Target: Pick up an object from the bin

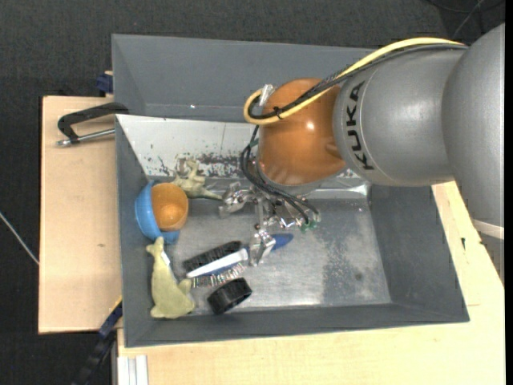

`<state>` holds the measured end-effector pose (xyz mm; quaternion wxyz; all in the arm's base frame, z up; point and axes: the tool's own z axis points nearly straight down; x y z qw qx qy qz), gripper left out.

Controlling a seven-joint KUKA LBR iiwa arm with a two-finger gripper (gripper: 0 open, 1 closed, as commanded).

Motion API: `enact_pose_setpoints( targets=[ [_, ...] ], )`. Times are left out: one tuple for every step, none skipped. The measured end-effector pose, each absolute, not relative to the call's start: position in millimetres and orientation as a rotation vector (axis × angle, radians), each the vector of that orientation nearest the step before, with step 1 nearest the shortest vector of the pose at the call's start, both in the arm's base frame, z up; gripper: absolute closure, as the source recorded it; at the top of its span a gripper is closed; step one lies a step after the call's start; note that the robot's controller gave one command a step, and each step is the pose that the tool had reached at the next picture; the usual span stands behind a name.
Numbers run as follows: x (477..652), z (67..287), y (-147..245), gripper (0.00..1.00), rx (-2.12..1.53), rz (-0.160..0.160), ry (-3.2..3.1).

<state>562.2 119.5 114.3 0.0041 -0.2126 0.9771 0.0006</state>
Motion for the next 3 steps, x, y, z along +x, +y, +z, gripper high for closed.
enact_pose_setpoints(
  targets=[
    [555.6, 73.3, 147.3, 0.0, -0.955, -0.002, 2.993],
    [557.0, 75.1, 147.6, 0.0, -0.95, 0.001, 2.99],
    [558.3, 76.5, 147.8, 1.0, -0.947, 0.001, 2.987]
  ],
)
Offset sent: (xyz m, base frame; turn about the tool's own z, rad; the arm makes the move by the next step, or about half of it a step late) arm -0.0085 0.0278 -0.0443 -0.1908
